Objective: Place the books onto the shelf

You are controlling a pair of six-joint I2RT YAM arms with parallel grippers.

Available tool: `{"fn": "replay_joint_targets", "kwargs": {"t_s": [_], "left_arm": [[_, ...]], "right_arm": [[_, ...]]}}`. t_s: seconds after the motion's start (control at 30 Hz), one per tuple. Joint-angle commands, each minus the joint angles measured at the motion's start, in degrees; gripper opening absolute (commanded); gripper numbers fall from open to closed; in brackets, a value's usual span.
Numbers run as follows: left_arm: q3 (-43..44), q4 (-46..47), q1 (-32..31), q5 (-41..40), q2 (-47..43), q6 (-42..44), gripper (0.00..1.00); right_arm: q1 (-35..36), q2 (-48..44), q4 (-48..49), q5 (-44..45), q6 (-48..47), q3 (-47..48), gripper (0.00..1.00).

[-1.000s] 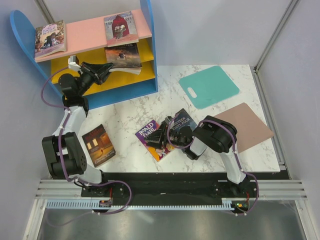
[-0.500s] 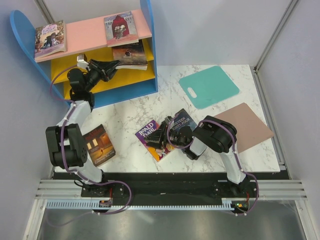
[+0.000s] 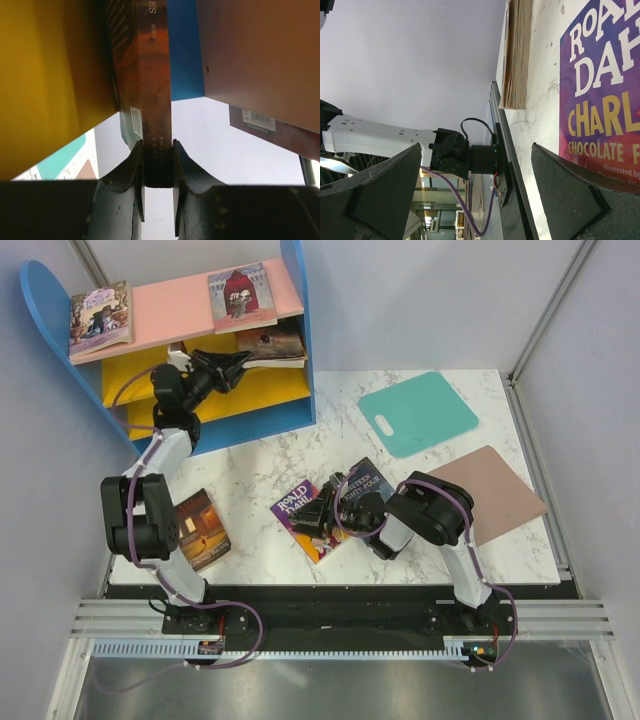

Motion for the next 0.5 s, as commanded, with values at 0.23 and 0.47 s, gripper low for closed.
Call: {"fn": "replay_joint_targets", "kwargs": {"t_s": [0.23,0.47], "left_arm": [[10.69,1.55,-1.64,-2.67,3.56,3.58,0.07],[12.10,-0.39,-1.82,-3.11,5.14,4.30,0.14]], "right_arm": [[0.50,4.67,13.37,0.61,-4.32,-1.66,0.98],[0.50,5.02,13.37,0.61,-4.14,-1.49,0.98]]}}
